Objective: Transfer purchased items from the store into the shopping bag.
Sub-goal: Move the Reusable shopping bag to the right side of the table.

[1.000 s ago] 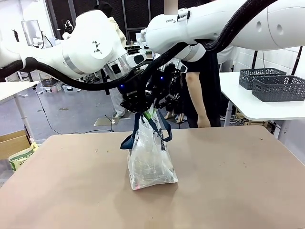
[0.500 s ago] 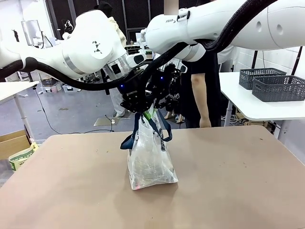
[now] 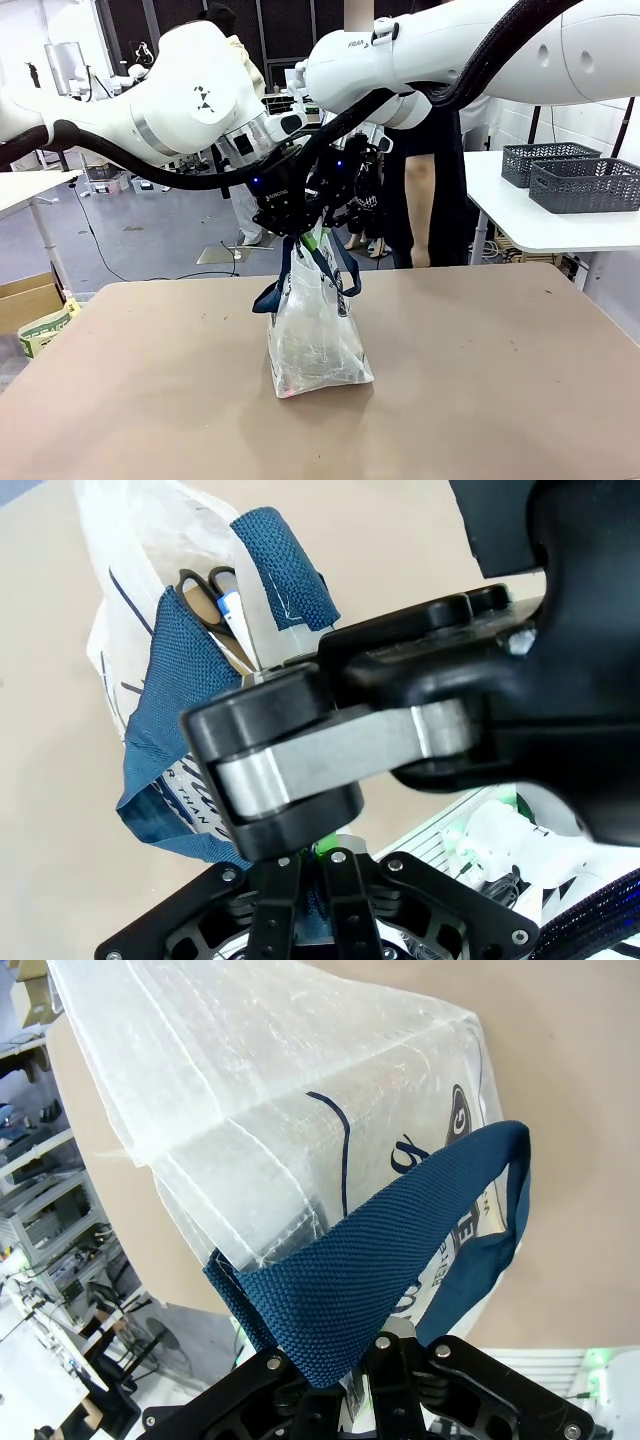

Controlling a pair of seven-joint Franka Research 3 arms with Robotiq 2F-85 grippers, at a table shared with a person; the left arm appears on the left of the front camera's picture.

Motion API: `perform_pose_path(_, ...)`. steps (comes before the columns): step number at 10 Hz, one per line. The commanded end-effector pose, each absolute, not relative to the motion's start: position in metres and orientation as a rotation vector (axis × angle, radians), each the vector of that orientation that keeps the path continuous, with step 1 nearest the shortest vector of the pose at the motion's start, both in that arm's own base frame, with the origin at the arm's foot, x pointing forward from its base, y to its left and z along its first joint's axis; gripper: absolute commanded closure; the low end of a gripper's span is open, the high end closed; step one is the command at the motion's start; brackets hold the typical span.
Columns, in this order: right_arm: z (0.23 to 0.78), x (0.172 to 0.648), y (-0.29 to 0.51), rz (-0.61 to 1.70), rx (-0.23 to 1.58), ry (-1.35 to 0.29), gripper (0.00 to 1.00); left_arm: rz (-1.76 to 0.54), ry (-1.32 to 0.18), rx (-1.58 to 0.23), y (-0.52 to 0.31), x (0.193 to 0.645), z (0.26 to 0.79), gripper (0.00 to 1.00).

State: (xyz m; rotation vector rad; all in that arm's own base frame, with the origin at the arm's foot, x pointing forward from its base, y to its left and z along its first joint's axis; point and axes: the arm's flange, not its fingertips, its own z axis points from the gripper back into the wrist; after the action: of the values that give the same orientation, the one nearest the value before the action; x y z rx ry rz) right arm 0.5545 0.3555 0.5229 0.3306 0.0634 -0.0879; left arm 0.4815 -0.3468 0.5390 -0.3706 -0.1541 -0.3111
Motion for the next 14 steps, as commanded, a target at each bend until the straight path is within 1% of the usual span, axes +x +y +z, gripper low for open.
perform_pose_path(1, 0.522, 0.548, 0.351, -0.070, 0.374, 0.043, 0.91, -0.305, -0.148, -0.377, -0.345, 0.481, 0.539, 1.00)
perform_pose_path(2, 0.521, 0.545, 0.347, -0.077, 0.393, 0.027, 0.80, -0.305, -0.148, -0.377, -0.345, 0.481, 0.539, 1.00)
perform_pose_path(5, 0.507, 0.540, 0.323, -0.100, 0.512, 0.086, 0.80, -0.305, -0.148, -0.377, -0.345, 0.481, 0.539, 1.00)
perform_pose_path(7, 0.496, 0.536, 0.307, -0.118, 0.582, 0.090, 0.80, -0.305, -0.148, -0.377, -0.345, 0.481, 0.539, 1.00)
perform_pose_path(9, 0.491, 0.536, 0.294, -0.096, 0.662, 0.075, 0.80, -0.305, -0.148, -0.377, -0.345, 0.481, 0.539, 1.00)
perform_pose_path(14, 0.500, 0.526, 0.268, -0.075, 0.724, 0.003, 0.80, -0.305, -0.148, -0.377, -0.345, 0.481, 0.539, 1.00)
